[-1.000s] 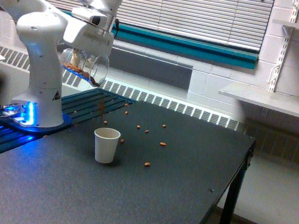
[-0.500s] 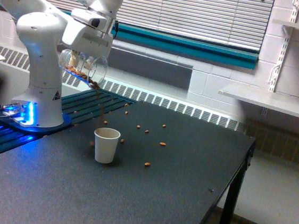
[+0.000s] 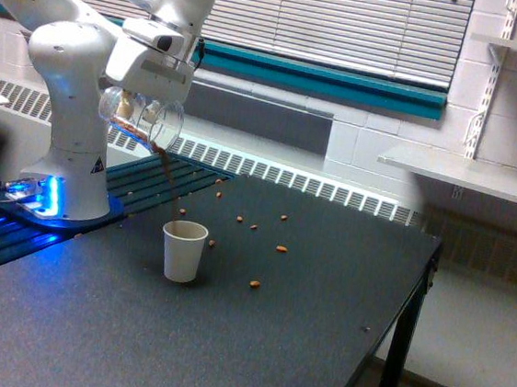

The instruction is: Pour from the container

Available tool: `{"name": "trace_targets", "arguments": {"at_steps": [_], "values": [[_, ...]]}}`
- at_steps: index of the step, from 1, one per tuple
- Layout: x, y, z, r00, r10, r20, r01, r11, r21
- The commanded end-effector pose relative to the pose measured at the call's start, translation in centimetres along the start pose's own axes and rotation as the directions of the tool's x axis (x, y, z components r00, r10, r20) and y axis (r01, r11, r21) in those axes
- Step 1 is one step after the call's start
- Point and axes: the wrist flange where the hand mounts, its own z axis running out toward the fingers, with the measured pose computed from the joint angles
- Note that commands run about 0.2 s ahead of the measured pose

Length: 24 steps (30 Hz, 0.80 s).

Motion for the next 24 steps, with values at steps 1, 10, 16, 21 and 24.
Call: {"name": "trace_targets", "arguments": {"at_steps": [1, 10, 16, 21, 24], "values": [[-0.35, -0.42, 0.83, 0.999, -0.034, 0.011, 0.034, 0.999, -0.022], [-0.03, -0.61, 0.88, 0.999, -0.047, 0.019, 0.048, 0.999, -0.025], [0.15, -0.76, 0.92, 0.998, -0.062, 0.027, 0.062, 0.998, -0.027], [0.26, -0.94, 0.97, 0.997, -0.075, 0.037, 0.076, 0.997, -0.026], [0.29, -1.07, 1.0, 0.996, -0.078, 0.039, 0.079, 0.996, -0.028]]}}
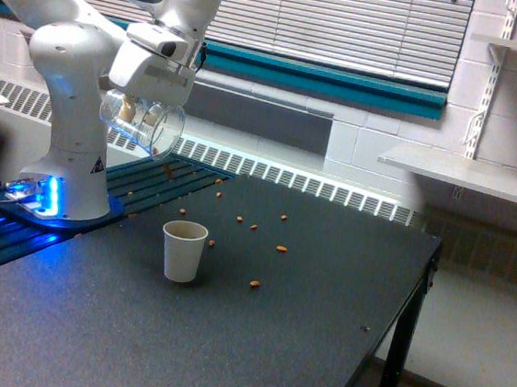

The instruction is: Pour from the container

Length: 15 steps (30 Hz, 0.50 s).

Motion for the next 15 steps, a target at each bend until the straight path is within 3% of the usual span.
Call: {"name": "trace_targets", "arguments": {"at_steps": [1, 15], "values": [[-0.22, -0.55, 0.56, 0.999, -0.043, 0.009, 0.044, 0.999, -0.013], [-0.12, -0.96, 0.22, 0.999, -0.04, 0.005, 0.04, 0.999, 0.011]]}}
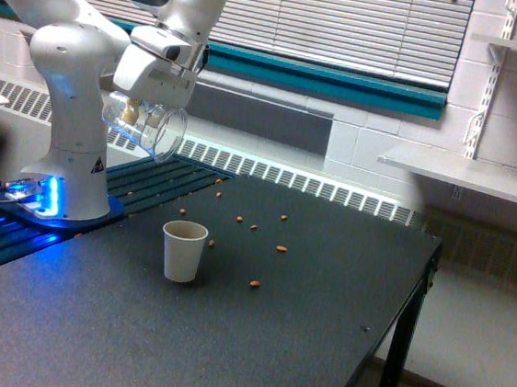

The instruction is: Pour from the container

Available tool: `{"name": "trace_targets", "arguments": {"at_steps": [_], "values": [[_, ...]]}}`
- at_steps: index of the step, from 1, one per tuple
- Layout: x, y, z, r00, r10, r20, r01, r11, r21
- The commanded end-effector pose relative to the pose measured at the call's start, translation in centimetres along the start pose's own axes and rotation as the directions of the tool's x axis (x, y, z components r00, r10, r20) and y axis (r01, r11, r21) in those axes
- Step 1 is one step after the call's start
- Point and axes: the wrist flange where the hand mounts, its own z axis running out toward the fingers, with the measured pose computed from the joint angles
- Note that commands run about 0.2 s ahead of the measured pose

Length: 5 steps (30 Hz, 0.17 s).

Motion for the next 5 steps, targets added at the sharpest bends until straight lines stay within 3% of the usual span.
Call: {"name": "trace_targets", "arguments": {"at_steps": [1, 5], "values": [[-0.25, -0.39, 0.12, 1.0, -0.017, -0.003, 0.017, 1.0, 0.012], [-0.27, -0.29, -0.1, 1.0, -0.019, -0.001, 0.019, 1.0, 0.022]]}}
